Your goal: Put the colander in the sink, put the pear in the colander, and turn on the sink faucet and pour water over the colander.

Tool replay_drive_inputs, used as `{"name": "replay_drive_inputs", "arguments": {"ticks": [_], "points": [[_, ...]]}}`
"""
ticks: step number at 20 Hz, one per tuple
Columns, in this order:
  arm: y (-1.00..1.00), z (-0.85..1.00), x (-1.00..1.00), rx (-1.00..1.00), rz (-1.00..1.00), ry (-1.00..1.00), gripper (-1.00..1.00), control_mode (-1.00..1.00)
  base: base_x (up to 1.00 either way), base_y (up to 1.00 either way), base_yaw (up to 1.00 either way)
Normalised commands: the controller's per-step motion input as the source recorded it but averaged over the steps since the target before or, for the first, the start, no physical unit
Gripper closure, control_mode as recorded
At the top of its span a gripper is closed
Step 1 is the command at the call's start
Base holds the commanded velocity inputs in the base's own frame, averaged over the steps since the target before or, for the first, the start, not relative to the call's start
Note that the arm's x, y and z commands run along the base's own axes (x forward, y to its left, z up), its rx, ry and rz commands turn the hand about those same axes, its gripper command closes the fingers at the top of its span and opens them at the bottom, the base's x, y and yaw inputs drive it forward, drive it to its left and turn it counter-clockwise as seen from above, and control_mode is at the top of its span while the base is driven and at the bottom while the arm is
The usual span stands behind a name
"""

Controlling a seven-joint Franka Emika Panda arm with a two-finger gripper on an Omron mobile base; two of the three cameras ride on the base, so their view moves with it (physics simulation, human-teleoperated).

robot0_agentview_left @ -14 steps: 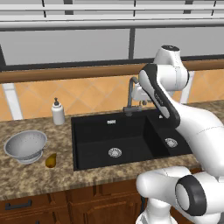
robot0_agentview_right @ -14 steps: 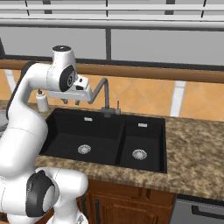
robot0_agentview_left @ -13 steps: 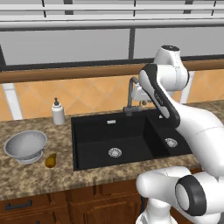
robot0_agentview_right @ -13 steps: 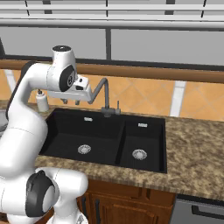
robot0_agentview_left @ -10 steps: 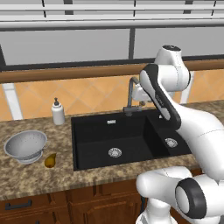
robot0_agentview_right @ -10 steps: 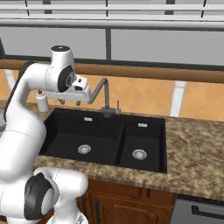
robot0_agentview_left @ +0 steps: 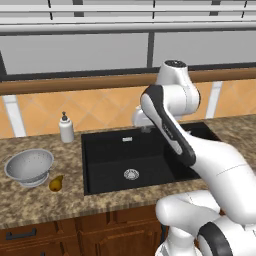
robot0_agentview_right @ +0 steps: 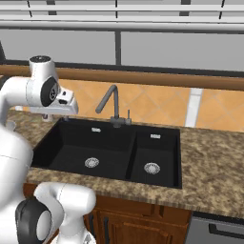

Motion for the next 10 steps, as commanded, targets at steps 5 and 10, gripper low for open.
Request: {"name": "replay_drive_inputs", "arguments": {"ticks": [5,10], "points": [[0.96,-0.24,0.00,0.00,0.00,0.09,-1.00,-1.00,0.00,0.00,0.00],[0.98,-0.32,0.09,0.00,0.00,0.10,-1.00,-1.00,0.00,0.00,0.00]]}}
